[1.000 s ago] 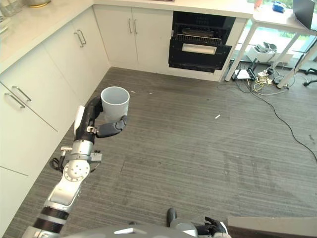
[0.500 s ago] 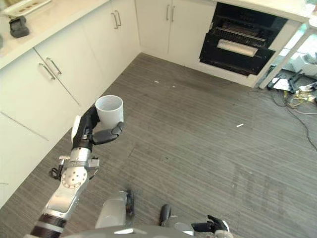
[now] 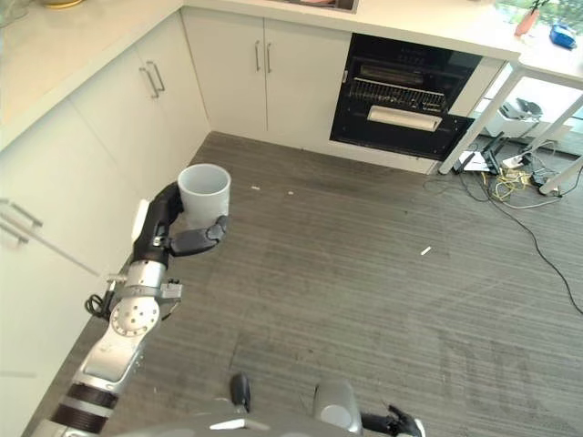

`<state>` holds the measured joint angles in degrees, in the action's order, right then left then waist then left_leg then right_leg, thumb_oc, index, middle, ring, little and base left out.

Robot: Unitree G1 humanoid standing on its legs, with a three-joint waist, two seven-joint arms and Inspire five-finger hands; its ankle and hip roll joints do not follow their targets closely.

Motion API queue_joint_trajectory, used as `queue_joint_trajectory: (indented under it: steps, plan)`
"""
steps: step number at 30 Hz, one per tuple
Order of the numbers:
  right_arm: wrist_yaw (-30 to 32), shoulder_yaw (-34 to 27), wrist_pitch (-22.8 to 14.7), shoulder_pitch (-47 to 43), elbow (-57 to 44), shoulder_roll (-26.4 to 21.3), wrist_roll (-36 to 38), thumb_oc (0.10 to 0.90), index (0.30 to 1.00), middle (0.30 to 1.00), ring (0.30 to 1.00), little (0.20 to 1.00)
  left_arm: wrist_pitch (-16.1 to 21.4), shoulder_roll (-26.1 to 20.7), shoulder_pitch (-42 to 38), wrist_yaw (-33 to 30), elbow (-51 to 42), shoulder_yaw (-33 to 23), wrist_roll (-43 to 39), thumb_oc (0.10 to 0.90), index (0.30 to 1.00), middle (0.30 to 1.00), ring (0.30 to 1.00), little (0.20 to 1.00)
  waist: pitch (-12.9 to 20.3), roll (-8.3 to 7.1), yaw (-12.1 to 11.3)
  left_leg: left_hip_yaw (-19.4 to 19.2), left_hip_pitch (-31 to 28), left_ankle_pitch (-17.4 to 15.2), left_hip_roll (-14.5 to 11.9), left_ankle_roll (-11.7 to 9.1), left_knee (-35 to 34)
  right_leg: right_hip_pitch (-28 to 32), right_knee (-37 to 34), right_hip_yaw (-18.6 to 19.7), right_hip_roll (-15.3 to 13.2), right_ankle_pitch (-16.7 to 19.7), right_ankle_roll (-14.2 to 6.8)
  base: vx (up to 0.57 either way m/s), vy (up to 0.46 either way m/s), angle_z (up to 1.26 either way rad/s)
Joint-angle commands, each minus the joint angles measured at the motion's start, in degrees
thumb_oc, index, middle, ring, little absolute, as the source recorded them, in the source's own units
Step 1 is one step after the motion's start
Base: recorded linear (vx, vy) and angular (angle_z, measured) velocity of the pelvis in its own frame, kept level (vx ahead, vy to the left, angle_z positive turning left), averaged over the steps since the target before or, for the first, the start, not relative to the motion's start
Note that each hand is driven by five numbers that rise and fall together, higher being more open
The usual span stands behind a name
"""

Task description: Place the dishes in the dishwasher.

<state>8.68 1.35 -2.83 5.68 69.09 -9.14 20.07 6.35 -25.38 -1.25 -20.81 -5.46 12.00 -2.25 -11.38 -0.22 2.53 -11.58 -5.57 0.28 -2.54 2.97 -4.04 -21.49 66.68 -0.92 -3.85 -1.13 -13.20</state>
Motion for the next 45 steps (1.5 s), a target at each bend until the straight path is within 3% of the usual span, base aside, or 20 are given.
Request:
queue_joint_trajectory:
  steps: [1, 4, 7, 9, 12, 14, 16, 20, 21, 22, 23, 24, 25, 29, 33, 35, 36, 38, 40, 45]
  plan:
    - [0.2, 2.1, -2.3, -3.4, 0.6, -1.9, -0.4, 0.800, 0.900, 0.900, 0.900, 0.900, 5.0, -1.0, -4.6, 0.5, -4.7, -3.4, 2.4, 0.400, 0.300, 0.300, 0.300, 0.300, 0.4, 0.00, 2.0, 1.0, 3.3, 2.0, 0.8, -3.4, -1.0, 12.0, -23.6, -4.4, 4.3, 4.8, 1.4, 0.61, 0.178, 0.44]
    - [0.3, 1.9, -2.5, -2.6, 0.6, -2.6, -0.3, 0.800, 0.900, 0.900, 0.900, 0.900, 5.2, -0.5, -5.0, 1.5, -4.0, -2.8, 1.4, 0.400, 0.300, 0.300, 0.300, 0.300, 0.6, -0.43, 5.5, 3.0, -0.5, -1.0, 2.3, -4.8, -1.0, 8.7, -41.7, -8.5, 3.1, 1.6, 3.6, 0.55, 0.025, 0.88]
    - [1.2, 0.6, -2.3, -1.1, 1.8, -3.2, 0.1, 0.800, 0.900, 0.900, 0.900, 0.900, 4.7, 0.3, -4.8, 2.4, -2.7, -2.2, 1.0, 0.400, 0.300, 0.300, 0.300, 0.300, 1.7, -1.52, 7.8, 4.3, -5.7, -5.9, 3.4, -6.5, -1.0, 7.8, -61.2, -13.8, 1.3, 4.7, 4.3, 0.65, -0.076, 0.75]
    - [1.6, 0.1, -1.7, -0.6, 3.3, -3.3, -0.1, 0.800, 0.900, 0.900, 0.900, 0.900, 4.5, 0.5, -3.2, 3.0, -2.8, -3.0, 2.3, 0.400, 0.300, 0.300, 0.300, 0.300, 2.6, -1.31, 7.9, 4.7, -10.0, -7.6, 3.3, -6.8, -1.0, 8.4, -61.4, -17.9, 0.8, 5.2, 6.0, 0.51, -0.057, 0.51]
    - [1.4, -0.4, -1.8, 0.7, 3.3, -3.7, 0.6, 0.800, 0.900, 0.900, 0.900, 0.900, 4.5, 1.4, -2.0, 2.5, -2.4, -3.3, 2.1, 0.400, 0.300, 0.300, 0.300, 0.300, 3.4, -1.11, 8.0, 4.8, -11.4, -6.5, 2.7, -7.7, 5.6, 12.6, -62.3, -15.0, 3.0, 4.8, 8.1, 0.48, -0.102, -0.51]
    - [1.4, -1.4, -1.9, 0.6, 3.7, -5.0, 1.5, 0.800, 0.900, 0.900, 0.900, 0.900, 5.0, 2.3, -2.4, 2.6, -2.0, -3.3, 0.4, 0.400, 0.300, 0.300, 0.300, 0.300, 3.3, -1.37, 8.8, 3.6, -6.0, -0.4, 1.1, -12.0, 24.6, 16.4, -63.1, -12.8, 3.9, 3.7, 10.4, 0.33, -0.160, -0.59]
    - [1.8, -1.6, -1.8, -0.1, 3.4, -6.1, 2.0, 0.800, 0.900, 0.900, 0.900, 0.900, 5.2, 2.3, -2.4, 3.0, -2.7, -3.3, -1.1, 0.400, 0.300, 0.300, 0.300, 0.300, 2.0, -3.30, 6.9, 3.6, 1.0, 3.3, 1.3, -14.0, 39.3, 20.5, -64.7, -10.7, 3.2, 2.2, 11.7, 0.30, -0.144, 0.01]
    - [1.8, -1.6, -1.8, -0.1, 3.4, -6.1, 2.0, 0.800, 0.900, 0.900, 0.900, 0.900, 5.2, 2.3, -2.4, 3.0, -2.7, -3.3, -1.1, 0.400, 0.300, 0.300, 0.300, 0.300, 2.0, -3.25, 6.9, 3.6, 1.1, 3.3, 1.2, -14.0, 39.4, 20.4, -64.7, -10.7, 3.2, 2.2, 11.7, 0.09, -0.028, -0.55]
    - [2.4, -1.3, -1.8, -1.4, 2.8, -6.8, 2.2, 0.800, 0.900, 0.900, 0.900, 0.900, 5.3, 1.6, -2.5, 2.9, -3.3, -2.7, -1.5, 0.400, 0.300, 0.300, 0.300, 0.300, 0.3, -4.67, 5.0, 2.6, 6.8, 2.4, -0.1, -12.9, 41.2, 24.2, -66.0, -8.9, 2.6, 0.9, 12.3, 0.93, 0.367, -0.28]
    - [3.4, -0.1, -2.3, -2.7, 2.4, -7.6, 1.3, 0.800, 0.900, 0.900, 0.900, 0.900, 4.7, 1.7, -1.1, 2.6, -2.9, -2.8, -2.5, 0.400, 0.300, 0.300, 0.300, 0.300, 0.6, -2.89, 0.1, 10.6, 10.8, 1.2, -2.0, -9.0, 12.5, 30.1, -68.6, -0.6, 2.5, -1.9, 9.5, 1.13, 0.436, -0.30]
    - [4.0, 0.8, -2.2, -3.1, 2.1, -8.0, 0.0, 0.800, 0.900, 0.900, 0.900, 0.900, 4.4, 1.7, 0.0, 2.7, -3.4, -3.2, -1.8, 0.400, 0.300, 0.300, 0.300, 0.300, 0.8, -2.44, -2.2, 18.7, 11.4, 2.9, 0.0, -9.3, 8.3, 31.7, -69.1, 2.9, 3.0, -2.7, 9.6, 0.94, 0.484, -0.38]
    - [4.0, 0.9, -2.2, -3.1, 2.1, -8.0, 0.0, 0.800, 0.900, 0.900, 0.900, 0.900, 4.4, 1.8, 0.1, 2.7, -3.4, -3.2, -1.8, 0.400, 0.300, 0.300, 0.300, 0.300, 1.0, -2.54, -2.2, 18.7, 11.0, 2.5, 0.0, -9.4, 7.9, 32.0, -69.2, 2.9, 2.9, -3.1, 9.6, 0.36, 0.095, -1.27]
    - [4.5, 1.0, -2.1, -3.5, 1.7, -8.3, -0.6, 0.800, 0.900, 0.900, 0.900, 0.900, 4.5, 1.6, 0.5, 2.4, -3.6, -3.8, -1.1, 0.400, 0.300, 0.300, 0.300, 0.300, 1.1, -2.28, -3.3, 23.8, 12.3, 3.7, 1.0, -10.5, 6.9, 32.7, -69.0, 5.2, 3.1, -3.4, 9.6, 0.35, 0.127, -2.41]
    - [5.2, -0.5, -3.2, -3.2, -0.1, -8.7, 0.0, 0.800, 0.900, 0.900, 0.900, 0.900, 5.3, 1.4, 0.5, 2.3, -4.2, -3.1, -2.5, 0.400, 0.300, 0.300, 0.300, 0.300, 1.6, -1.87, -2.2, 19.8, 11.0, 3.6, -0.5, -10.6, 5.3, 32.9, -68.8, 7.5, 2.7, -5.1, 8.7, 0.19, 0.126, -1.30]
    - [5.5, -1.2, -4.4, -4.9, -3.4, -7.2, 3.5, 0.800, 0.900, 0.900, 0.900, 0.900, 4.9, -1.3, -1.7, 2.8, -3.8, -1.6, -3.0, 0.400, 0.300, 0.300, 0.300, 0.300, 2.9, -2.24, -1.2, 14.2, 8.3, 2.3, 0.3, -7.3, 3.0, 26.6, -59.3, 8.7, 1.7, -2.6, 5.4, 0.21, 0.260, -1.18]
    - [6.3, 0.6, -4.8, -5.1, -9.4, -8.0, 0.1, 0.800, 0.900, 0.900, 0.900, 0.900, 4.8, -2.3, -2.5, 2.2, -3.7, -2.0, -2.2, 0.400, 0.300, 0.300, 0.300, 0.300, 2.5, -1.72, -1.3, 11.0, 5.5, 1.3, -0.3, -6.6, 1.2, 22.2, -53.0, 4.0, 0.8, -1.9, 4.5, 0.16, 0.239, -1.25]
    - [7.6, 1.3, -5.2, -5.2, -19.0, -9.8, -4.4, 0.800, 0.900, 0.900, 0.900, 0.900, 4.7, -2.7, -2.8, 1.5, -4.1, -3.3, -1.1, 0.400, 0.300, 0.300, 0.300, 0.300, 2.4, -1.04, -1.6, 7.4, 3.6, 0.6, -0.8, -6.9, 0.0, 20.1, -53.4, -6.4, -2.1, -1.6, 4.2, 0.07, 0.189, -1.22]
    - [8.3, 0.7, -5.4, -4.9, -25.5, -11.0, -6.2, 0.800, 0.900, 0.900, 0.900, 0.900, 4.9, -2.6, -2.9, 1.0, -4.4, -3.9, -0.5, 0.400, 0.300, 0.300, 0.300, 0.300, 2.2, -0.85, -0.9, 5.3, 2.2, -0.3, -1.0, -7.2, 0.0, 19.7, -55.1, -10.6, -3.2, -1.8, 4.4, 0.08, 0.145, -1.63]
    - [8.2, -2.0, -6.5, -2.1, -39.5, -13.5, -9.5, 0.800, 0.900, 0.900, 0.900, 0.900, 5.4, -1.7, -3.5, 0.6, -4.1, -5.2, 1.0, 0.400, 0.300, 0.300, 0.300, 0.300, 2.8, -1.26, 1.6, 2.3, 0.2, -1.5, -0.7, -6.9, 0.3, 18.6, -62.0, -9.9, -2.0, 0.7, 4.5, 0.13, 0.100, -1.15]
    - [6.7, -5.9, -7.9, 0.1, -57.5, -16.5, -14.1, 0.800, 0.900, 0.900, 0.900, 0.900, 4.5, 0.2, -5.6, 0.3, -3.4, -5.3, 5.0, 0.400, 0.300, 0.300, 0.300, 0.300, 4.4, -1.40, 2.6, -0.4, -2.2, -2.7, 0.2, -6.4, -0.5, 22.8, -69.5, -6.3, -2.1, 2.7, 3.5, 0.08, 0.031, -0.53]
